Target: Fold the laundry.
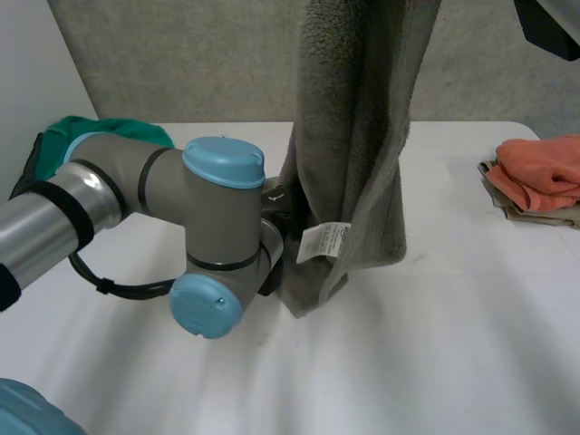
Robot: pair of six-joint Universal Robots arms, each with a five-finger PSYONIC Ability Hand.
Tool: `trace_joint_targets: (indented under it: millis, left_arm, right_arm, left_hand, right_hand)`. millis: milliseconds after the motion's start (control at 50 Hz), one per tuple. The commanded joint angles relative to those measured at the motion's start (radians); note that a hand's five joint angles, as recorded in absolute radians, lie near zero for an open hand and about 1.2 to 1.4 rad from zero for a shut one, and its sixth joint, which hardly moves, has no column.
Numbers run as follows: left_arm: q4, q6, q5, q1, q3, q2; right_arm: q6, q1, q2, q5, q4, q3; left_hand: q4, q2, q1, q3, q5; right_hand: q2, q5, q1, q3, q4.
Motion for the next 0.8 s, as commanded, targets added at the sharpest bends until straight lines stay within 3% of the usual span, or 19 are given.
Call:
trace_joint_targets:
  millis: [20,120,240,300,380,520,560,580,600,800]
  left_arm:
    - [-0.013,-0.156,-0.07,-0.016,0.01,0.018]
    - [-0.017,-0.17,-0.116,0.053,-0.045,0.115]
    - [0.046,-0.122,-0.125,0.245,-0.168,0.315]
    - [0.073,-0.009,-0.073,0.355,-0.24,0.432]
    - [0.084,0.157,0.034,0.42,-0.306,0.504]
    - [0.115,0.341,0.079,0.4,-0.369,0.44]
    - [0.118,0.364,0.084,0.382,-0.372,0.403]
    - [0.116,0.381,0.088,0.359,-0.369,0.365]
    - [0.113,0.387,0.093,0.345,-0.366,0.347]
    - [0.098,0.396,0.104,0.159,-0.334,0.227]
  right_arm:
    - [0.001,0.008,-0.019,0.022,-0.001,0.03]
    - [0.004,-0.073,-0.015,0.019,-0.003,0.068]
    - [0.056,-0.23,-0.006,-0.001,-0.021,0.139]
    - [0.095,-0.332,0.008,-0.053,-0.027,0.201]
    - [0.118,-0.412,0.057,-0.13,-0.029,0.287]
    - [0.1,-0.443,0.186,-0.144,-0.049,0.352]
    - [0.087,-0.44,0.204,-0.141,-0.047,0.351]
    - [0.077,-0.439,0.211,-0.141,-0.046,0.349]
    - [0.076,-0.437,0.209,-0.141,-0.044,0.349]
    - [0.116,-0.337,0.047,-0.144,-0.063,0.282]
  left_hand:
    - [0.778,0.765,0.737,0.784,0.779]
    - [0.778,0.765,0.737,0.784,0.779]
    - [0.778,0.765,0.737,0.784,0.779]
    - [0.778,0.765,0.737,0.784,0.779]
    - [0.778,0.765,0.737,0.784,0.779]
    - [0.778,0.765,0.737,0.784,0.779]
    - [0.499,0.485,0.457,0.504,0.5]
    - [0.189,0.175,0.147,0.195,0.19]
    - [0.084,0.07,0.043,0.09,0.085]
    - [-0.237,-0.251,-0.278,-0.231,-0.236]
  right_hand:
    - [0.226,0.224,0.287,0.21,0.203]
    - [0.226,0.224,0.287,0.21,0.203]
    - [0.226,0.224,0.287,0.21,0.203]
    - [0.226,0.224,0.287,0.21,0.203]
    - [0.226,0.224,0.287,0.21,0.203]
    - [0.226,0.224,0.287,0.21,0.203]
    - [0.226,0.224,0.287,0.21,0.203]
    - [0.226,0.224,0.287,0.21,0.203]
    - [0.226,0.224,0.287,0.21,0.203]
    - [0.226,0.224,0.287,0.21,0.203]
